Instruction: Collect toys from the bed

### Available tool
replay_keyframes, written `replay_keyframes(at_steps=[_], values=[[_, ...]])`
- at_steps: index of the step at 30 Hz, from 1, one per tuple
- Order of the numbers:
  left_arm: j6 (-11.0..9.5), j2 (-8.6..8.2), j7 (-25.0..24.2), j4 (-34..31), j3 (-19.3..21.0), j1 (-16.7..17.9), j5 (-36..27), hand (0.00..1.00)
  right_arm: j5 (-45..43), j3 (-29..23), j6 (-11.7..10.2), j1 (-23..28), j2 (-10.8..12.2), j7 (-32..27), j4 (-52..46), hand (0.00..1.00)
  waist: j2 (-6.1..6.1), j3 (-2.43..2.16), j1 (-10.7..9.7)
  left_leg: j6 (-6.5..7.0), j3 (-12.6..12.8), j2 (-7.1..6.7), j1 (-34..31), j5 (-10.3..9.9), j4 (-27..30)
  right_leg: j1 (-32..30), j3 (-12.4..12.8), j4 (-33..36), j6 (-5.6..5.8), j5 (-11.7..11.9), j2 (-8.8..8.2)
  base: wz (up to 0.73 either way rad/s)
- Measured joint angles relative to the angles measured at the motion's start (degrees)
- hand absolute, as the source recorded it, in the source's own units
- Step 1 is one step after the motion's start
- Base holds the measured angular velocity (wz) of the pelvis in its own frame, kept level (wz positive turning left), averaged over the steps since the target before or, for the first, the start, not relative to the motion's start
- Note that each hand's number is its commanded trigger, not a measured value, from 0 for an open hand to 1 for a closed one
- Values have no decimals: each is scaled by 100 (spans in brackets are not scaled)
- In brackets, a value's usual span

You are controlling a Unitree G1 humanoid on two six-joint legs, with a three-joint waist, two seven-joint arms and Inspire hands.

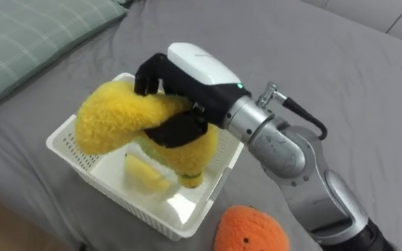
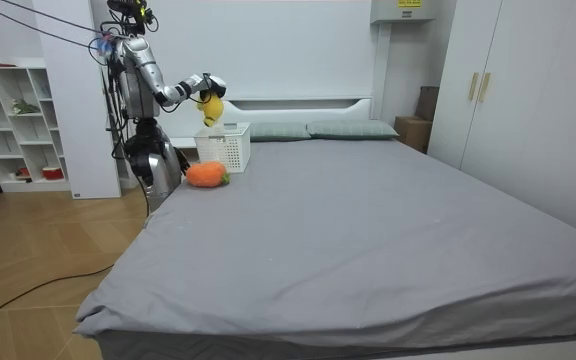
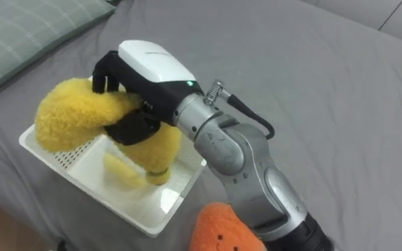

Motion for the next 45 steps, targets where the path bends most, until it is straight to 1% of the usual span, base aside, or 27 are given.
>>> replay_keyframes(at_steps=[4,6,10,16,20,23,28,35,37,40,43,45], values=[[5,1,2,-55,-18,-12,0,0,4,0,0,1,0,-1,11,0,20,14,30,0,-6,-2,-6,0,7,4,-44,0,0,0,-2,0],[7,5,14,-77,-104,-12,0,0,7,0,0,1,1,-3,19,0,36,25,30,0,-15,-3,-17,0,13,3,-99,0,0,0,-6,0],[7,-1,23,-98,-159,-13,0,0,2,0,-3,1,-1,-23,55,0,59,41,44,0,-16,-3,-17,0,14,-2,-119,0,0,0,-8,0],[9,-1,26,-99,-156,-13,77,0,-56,-1,-6,4,-6,-99,59,0,64,44,36,0,-16,-3,-16,0,11,-1,-114,-5,0,0,-6,0],[28,6,33,-99,-153,-7,179,0,-62,-1,-6,6,-23,-99,59,0,64,44,-14,-1,-18,-3,-14,1,14,6,-107,-4,0,0,-6,0],[29,6,43,-99,-153,-7,179,0,-62,-1,-7,7,-81,-105,62,0,64,43,-35,-1,-13,-2,-9,1,14,7,-95,-3,1,0,-6,0],[29,6,45,-99,-138,-8,179,0,-81,-3,-11,7,-111,-177,233,0,60,40,-37,-1,-4,0,-4,0,14,6,16,-3,1,0,5,0],[31,5,49,-79,134,-7,172,0,-58,-53,-11,16,-254,-213,295,0,61,40,-64,-1,-4,-1,1,0,15,12,54,-2,1,0,4,0],[32,2,54,-70,151,1,171,0,-58,-76,-10,37,-263,-214,302,0,61,39,-73,0,-2,-2,1,1,19,12,53,-1,0,0,3,0],[31,-54,61,-58,302,0,177,0,-58,-207,-13,137,-247,-214,294,0,62,38,-89,0,5,-3,0,0,19,9,46,0,0,0,0,0],[32,-99,62,-54,481,36,176,0,-4,-549,-31,449,-245,-284,279,0,67,28,-131,0,3,-6,13,0,21,29,46,1,1,0,-2,0],[33,-105,127,-22,598,116,174,0,1,-805,-28,701,-271,-419,277,0,82,25,-217,0,3,-8,44,1,20,63,56,0,1,0,-2,0]])
